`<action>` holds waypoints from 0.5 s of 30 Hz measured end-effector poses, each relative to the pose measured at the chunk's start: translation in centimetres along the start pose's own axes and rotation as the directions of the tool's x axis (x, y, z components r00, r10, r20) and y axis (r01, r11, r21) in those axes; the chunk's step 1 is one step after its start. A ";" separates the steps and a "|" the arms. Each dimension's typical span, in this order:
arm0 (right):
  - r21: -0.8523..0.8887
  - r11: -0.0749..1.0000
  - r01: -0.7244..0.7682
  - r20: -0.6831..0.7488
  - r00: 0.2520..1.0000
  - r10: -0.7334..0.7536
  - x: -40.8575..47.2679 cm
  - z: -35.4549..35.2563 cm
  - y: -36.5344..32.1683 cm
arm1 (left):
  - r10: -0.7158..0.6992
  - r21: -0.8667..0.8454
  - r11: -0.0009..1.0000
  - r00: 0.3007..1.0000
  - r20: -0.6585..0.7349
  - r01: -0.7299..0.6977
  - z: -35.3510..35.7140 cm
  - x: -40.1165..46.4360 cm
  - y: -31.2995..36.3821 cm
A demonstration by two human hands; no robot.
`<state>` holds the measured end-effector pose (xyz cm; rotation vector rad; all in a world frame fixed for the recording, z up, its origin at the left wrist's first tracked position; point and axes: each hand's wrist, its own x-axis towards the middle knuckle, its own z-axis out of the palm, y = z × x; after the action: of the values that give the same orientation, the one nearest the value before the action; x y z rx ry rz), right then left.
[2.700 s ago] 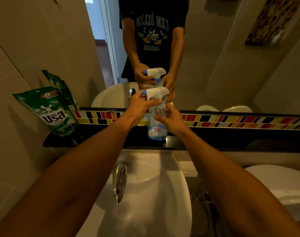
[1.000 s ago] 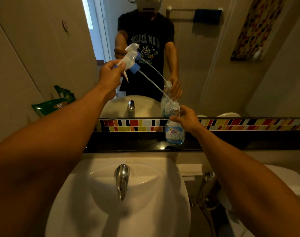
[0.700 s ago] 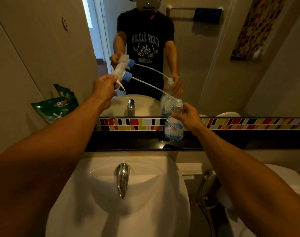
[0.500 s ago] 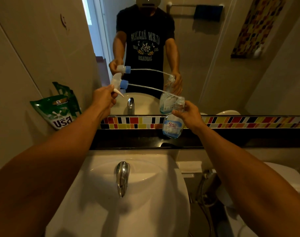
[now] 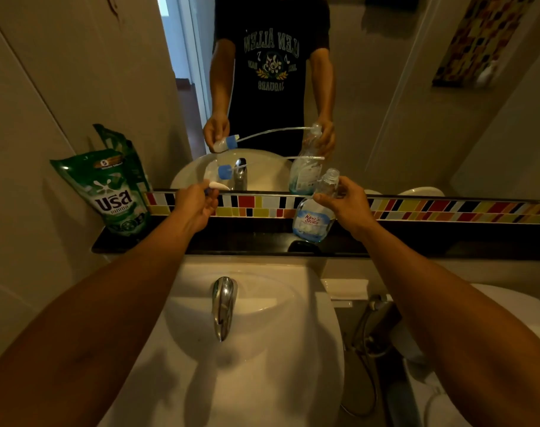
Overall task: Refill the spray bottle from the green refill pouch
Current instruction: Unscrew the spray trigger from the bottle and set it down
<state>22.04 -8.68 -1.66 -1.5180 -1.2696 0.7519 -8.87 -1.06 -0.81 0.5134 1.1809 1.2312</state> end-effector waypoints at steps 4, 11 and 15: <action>-0.013 1.000 0.018 0.022 1.000 -0.017 0.1 1.1 0.3 | -0.013 0.055 0.998 0.999 -0.033 0.015 -1.0 1.5 -1.7; -0.026 0.999 0.036 0.095 0.995 -0.034 1.2 4.4 -0.1 | -0.037 0.237 0.970 0.998 -0.056 0.049 -1.7 2.8 -5.3; -0.022 0.999 0.023 0.144 0.989 -0.020 1.7 6.5 0.0 | -0.013 0.333 0.943 0.999 -0.045 0.027 -2.4 3.7 -7.3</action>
<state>16.63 -5.20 -3.56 -1.4880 -1.4038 0.8480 -8.17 -0.76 -9.31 0.7266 1.4379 1.0315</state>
